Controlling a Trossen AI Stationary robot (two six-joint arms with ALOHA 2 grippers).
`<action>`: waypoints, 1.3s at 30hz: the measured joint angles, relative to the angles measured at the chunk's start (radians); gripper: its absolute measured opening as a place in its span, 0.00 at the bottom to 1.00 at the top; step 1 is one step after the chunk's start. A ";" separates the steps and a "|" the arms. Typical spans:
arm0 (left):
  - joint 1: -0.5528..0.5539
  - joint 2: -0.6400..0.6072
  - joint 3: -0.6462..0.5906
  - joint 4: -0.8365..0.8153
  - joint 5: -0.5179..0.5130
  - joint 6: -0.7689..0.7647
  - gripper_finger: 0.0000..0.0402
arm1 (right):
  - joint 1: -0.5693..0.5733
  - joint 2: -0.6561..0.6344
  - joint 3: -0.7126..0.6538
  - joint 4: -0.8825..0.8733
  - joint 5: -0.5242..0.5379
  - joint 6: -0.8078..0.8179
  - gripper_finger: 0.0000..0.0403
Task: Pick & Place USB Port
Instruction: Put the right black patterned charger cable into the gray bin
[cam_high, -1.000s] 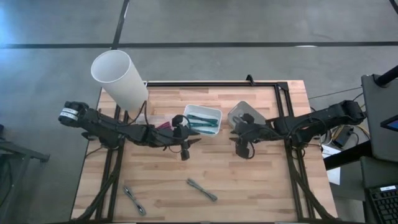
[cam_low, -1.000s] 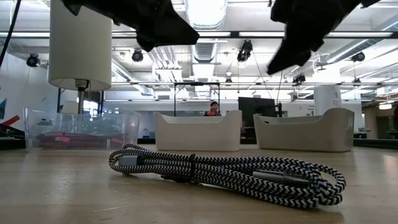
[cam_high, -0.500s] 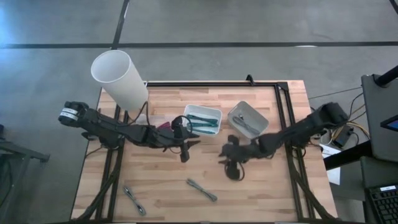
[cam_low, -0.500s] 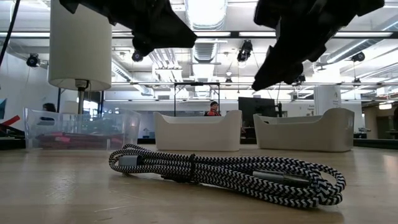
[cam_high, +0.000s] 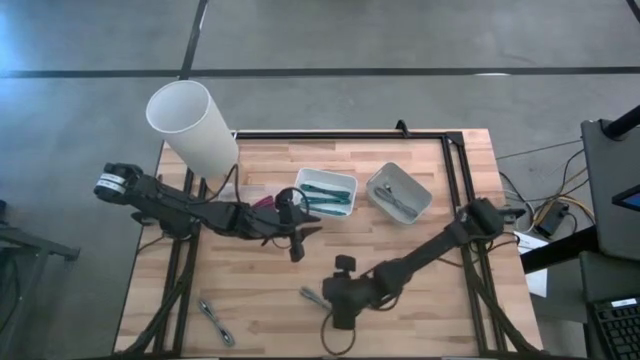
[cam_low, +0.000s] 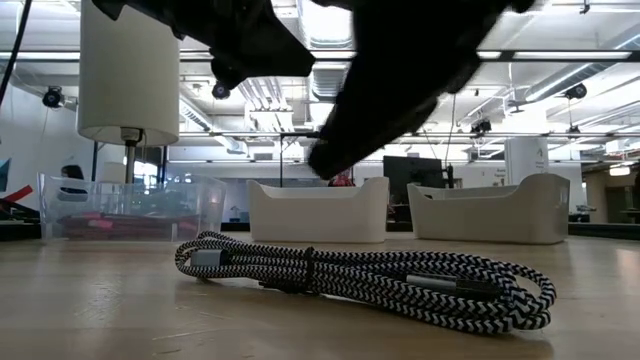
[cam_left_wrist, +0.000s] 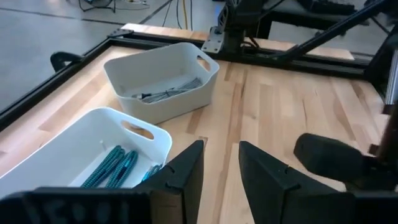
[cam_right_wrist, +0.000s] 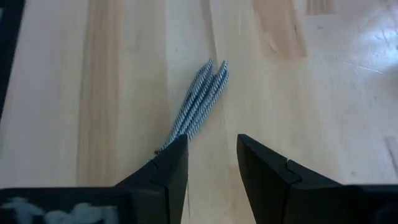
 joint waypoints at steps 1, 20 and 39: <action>0.000 0.000 0.000 -0.005 0.000 0.001 0.30 | 0.001 0.021 0.032 -0.030 0.000 0.008 0.34; -0.002 0.000 -0.001 -0.047 0.000 0.023 0.30 | -0.013 0.170 0.132 -0.075 -0.085 0.011 0.33; -0.015 0.000 -0.001 -0.058 0.000 0.005 0.30 | -0.068 0.134 0.126 -0.173 -0.130 -0.191 0.05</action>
